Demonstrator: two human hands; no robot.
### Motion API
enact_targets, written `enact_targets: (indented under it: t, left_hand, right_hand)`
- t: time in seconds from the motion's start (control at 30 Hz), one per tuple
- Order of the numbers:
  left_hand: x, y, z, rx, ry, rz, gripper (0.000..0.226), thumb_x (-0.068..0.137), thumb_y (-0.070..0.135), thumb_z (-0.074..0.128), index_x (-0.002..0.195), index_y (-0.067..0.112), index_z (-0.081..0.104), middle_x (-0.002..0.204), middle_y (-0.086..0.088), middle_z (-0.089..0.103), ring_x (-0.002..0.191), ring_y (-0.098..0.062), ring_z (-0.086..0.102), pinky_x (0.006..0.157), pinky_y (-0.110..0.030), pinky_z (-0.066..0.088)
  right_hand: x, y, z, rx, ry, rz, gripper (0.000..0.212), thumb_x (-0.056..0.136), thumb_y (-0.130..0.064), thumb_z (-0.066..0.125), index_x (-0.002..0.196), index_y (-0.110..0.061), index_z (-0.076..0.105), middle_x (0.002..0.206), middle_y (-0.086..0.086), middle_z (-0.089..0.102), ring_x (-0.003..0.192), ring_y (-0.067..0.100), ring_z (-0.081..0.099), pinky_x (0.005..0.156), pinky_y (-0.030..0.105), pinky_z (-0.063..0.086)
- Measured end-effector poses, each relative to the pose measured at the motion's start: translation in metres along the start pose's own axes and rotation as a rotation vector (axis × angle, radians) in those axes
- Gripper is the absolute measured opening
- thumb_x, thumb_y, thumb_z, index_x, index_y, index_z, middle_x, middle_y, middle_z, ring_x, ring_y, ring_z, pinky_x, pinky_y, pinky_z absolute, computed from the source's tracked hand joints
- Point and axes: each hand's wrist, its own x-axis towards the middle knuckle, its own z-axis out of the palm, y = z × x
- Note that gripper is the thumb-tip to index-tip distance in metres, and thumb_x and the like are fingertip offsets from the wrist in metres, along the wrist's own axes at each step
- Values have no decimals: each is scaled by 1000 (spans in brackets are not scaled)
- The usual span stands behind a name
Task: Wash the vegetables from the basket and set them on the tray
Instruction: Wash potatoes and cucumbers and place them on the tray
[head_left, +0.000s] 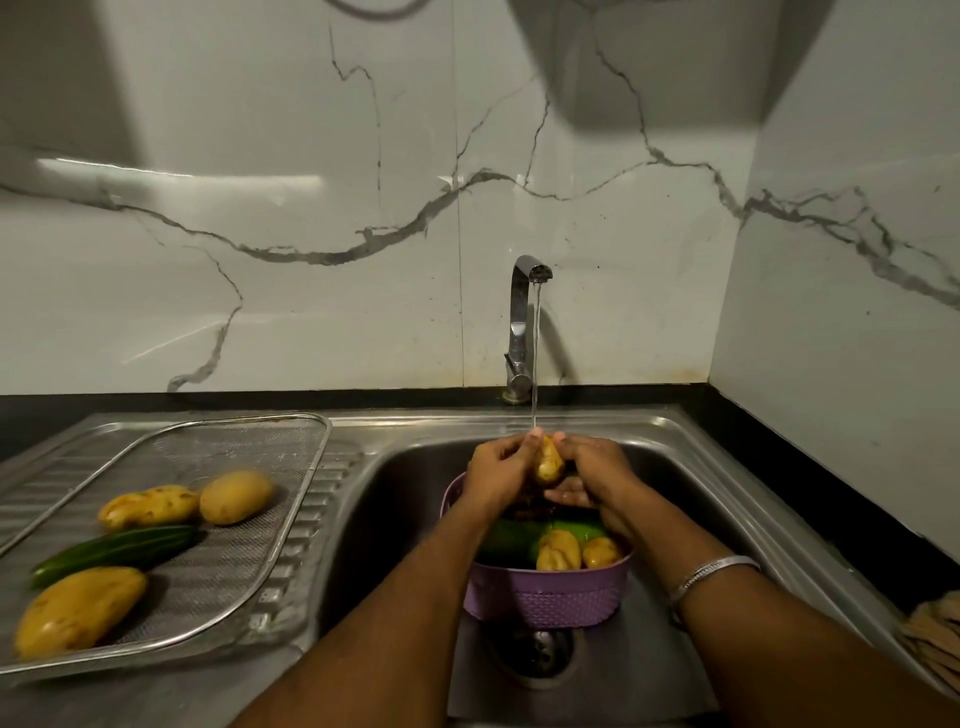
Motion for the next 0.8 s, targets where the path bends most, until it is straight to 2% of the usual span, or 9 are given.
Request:
enact_targets:
  t: [0.1,0.23,0.3,0.37,0.4,0.5,0.57,0.7,0.8]
  left_hand:
    - [-1,4,9,-96,-18,-104,22,107,29,47,105,21,67,113,-12,71,113,-31,66,101,-51,53]
    - [6,4,19,-202,56,-167,27,107,28,46,99,17,68,110,-18,71,110,-36,67,97,-56,54]
    - [8,4,18,-244,87,-192,28,106,32,47,105,15,70,109,-18,72,104,-35,70,87,-53,59]
    - [5,6,14,-276,33,-221,29,107,32,47,115,15,69,110,-16,73,97,-31,71,70,-42,62]
    - [4,6,11,-282,-17,-227,29,107,31,46,118,15,68,109,-16,73,94,-29,71,67,-39,61]
    - [3,6,9,-236,-134,-190,25,106,22,48,119,12,66,111,-19,72,96,-32,70,86,-50,59]
    - [1,8,14,-209,-51,-164,21,104,19,53,114,10,69,110,-20,73,100,-35,71,91,-54,58]
    - [7,3,22,-213,206,-145,20,98,27,64,98,12,77,94,-13,77,95,-34,73,84,-54,60]
    - [9,4,19,-324,271,-203,25,95,35,68,94,11,78,88,-12,77,87,-31,75,76,-50,63]
  right_hand:
    - [-2,3,2,43,-46,26,13,104,-23,56,108,-19,68,97,20,72,84,34,68,65,38,64]
    - [-3,3,2,109,-41,1,14,105,-22,55,100,-19,67,93,14,72,78,30,71,66,39,63]
    - [-2,1,0,139,-52,10,14,105,-21,55,99,-18,67,94,15,73,78,30,72,66,41,63]
    - [0,1,-2,140,-55,20,14,105,-22,56,99,-17,68,97,17,73,78,32,73,66,42,63]
    - [0,1,-3,144,-54,24,14,105,-22,55,101,-17,67,99,18,72,80,33,73,67,43,63]
    - [3,2,-5,163,-38,36,13,105,-22,56,109,-16,66,102,18,71,83,33,74,68,43,63]
    - [6,4,-4,144,-41,25,17,104,-24,57,114,-14,67,102,18,73,83,31,75,69,41,64]
    - [5,7,1,87,-83,-5,24,103,-26,59,117,-12,71,102,18,76,81,30,76,70,38,65]
    - [5,6,6,87,-88,-18,23,102,-23,60,118,-12,73,101,16,77,79,27,75,71,41,65]
